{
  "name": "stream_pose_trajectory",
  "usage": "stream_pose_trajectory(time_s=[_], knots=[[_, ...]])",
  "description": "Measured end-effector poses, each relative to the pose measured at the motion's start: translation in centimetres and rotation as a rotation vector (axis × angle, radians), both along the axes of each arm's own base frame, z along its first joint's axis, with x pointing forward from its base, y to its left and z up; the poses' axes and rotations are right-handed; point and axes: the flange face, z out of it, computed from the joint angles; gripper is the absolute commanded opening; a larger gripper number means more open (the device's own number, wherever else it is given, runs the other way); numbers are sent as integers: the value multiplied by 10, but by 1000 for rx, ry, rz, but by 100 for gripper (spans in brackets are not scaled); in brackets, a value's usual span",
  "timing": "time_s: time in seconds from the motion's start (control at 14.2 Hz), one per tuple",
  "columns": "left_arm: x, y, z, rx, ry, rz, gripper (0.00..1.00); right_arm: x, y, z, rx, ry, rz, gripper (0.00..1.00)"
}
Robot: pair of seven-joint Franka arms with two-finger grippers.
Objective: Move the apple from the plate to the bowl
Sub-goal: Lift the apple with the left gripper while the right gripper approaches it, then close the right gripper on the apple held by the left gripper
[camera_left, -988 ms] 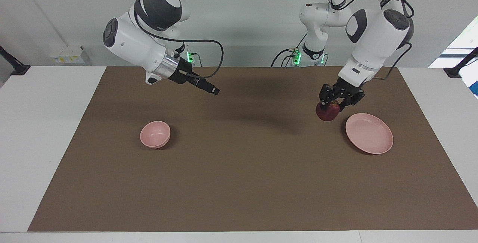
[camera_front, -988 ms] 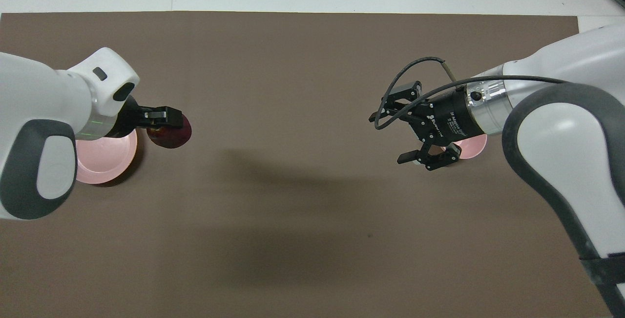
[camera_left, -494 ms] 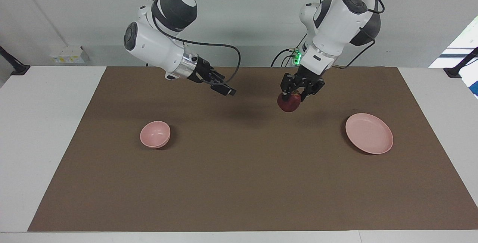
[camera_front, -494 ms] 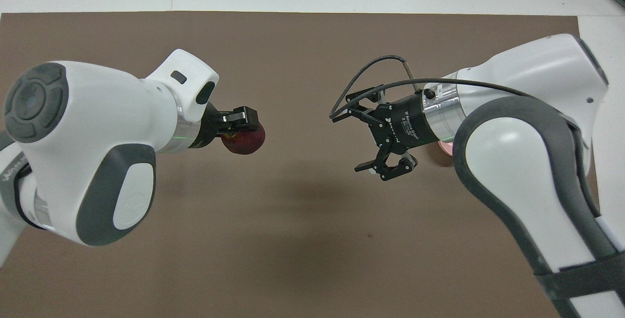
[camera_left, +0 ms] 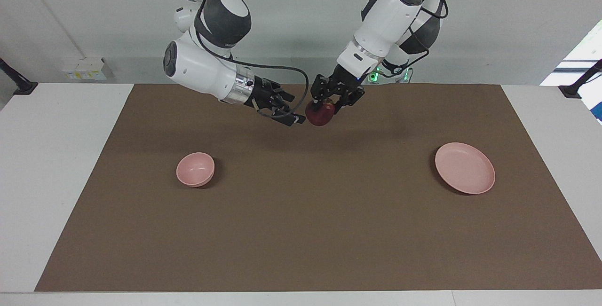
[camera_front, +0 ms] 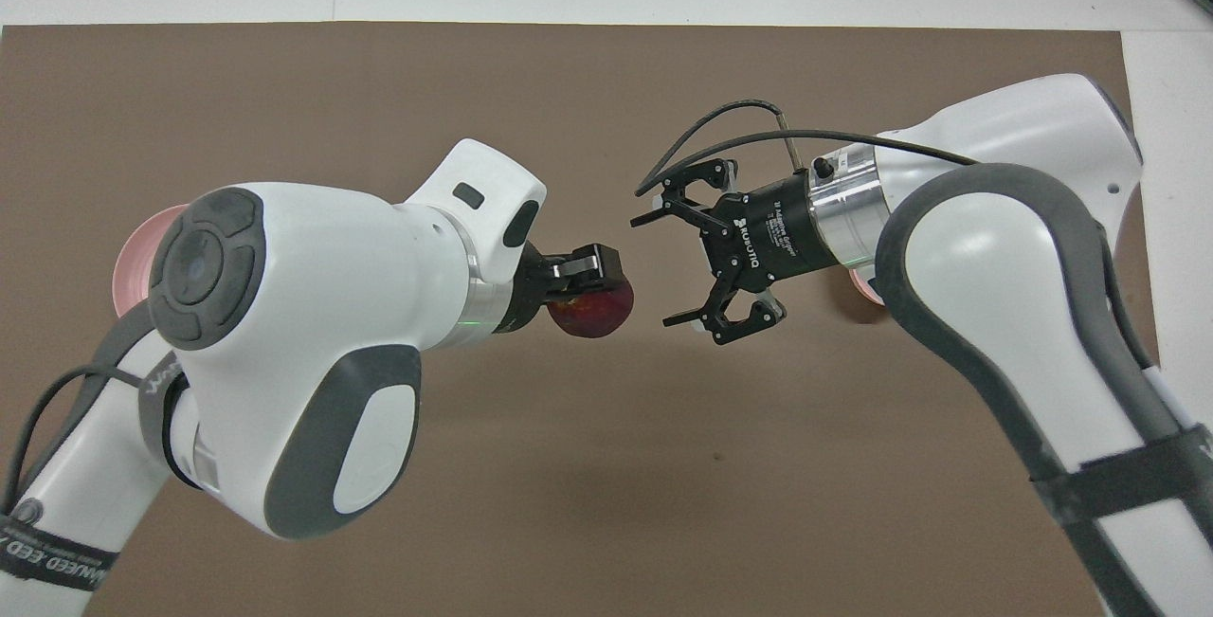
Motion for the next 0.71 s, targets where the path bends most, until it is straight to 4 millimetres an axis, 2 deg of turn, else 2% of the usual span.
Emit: stream_pose_trajectory(time_s=[0.14, 0.49, 0.71], knots=[[-2, -8, 5, -32, -15, 32, 0, 5, -7, -6, 11, 4, -8, 100], [-2, -20, 20, -100, -82, 102, 0, 0, 0, -6, 15, 17, 17, 100], [-6, -25, 20, -103, -80, 99, 0, -1, -6, -6, 29, 39, 26, 100]])
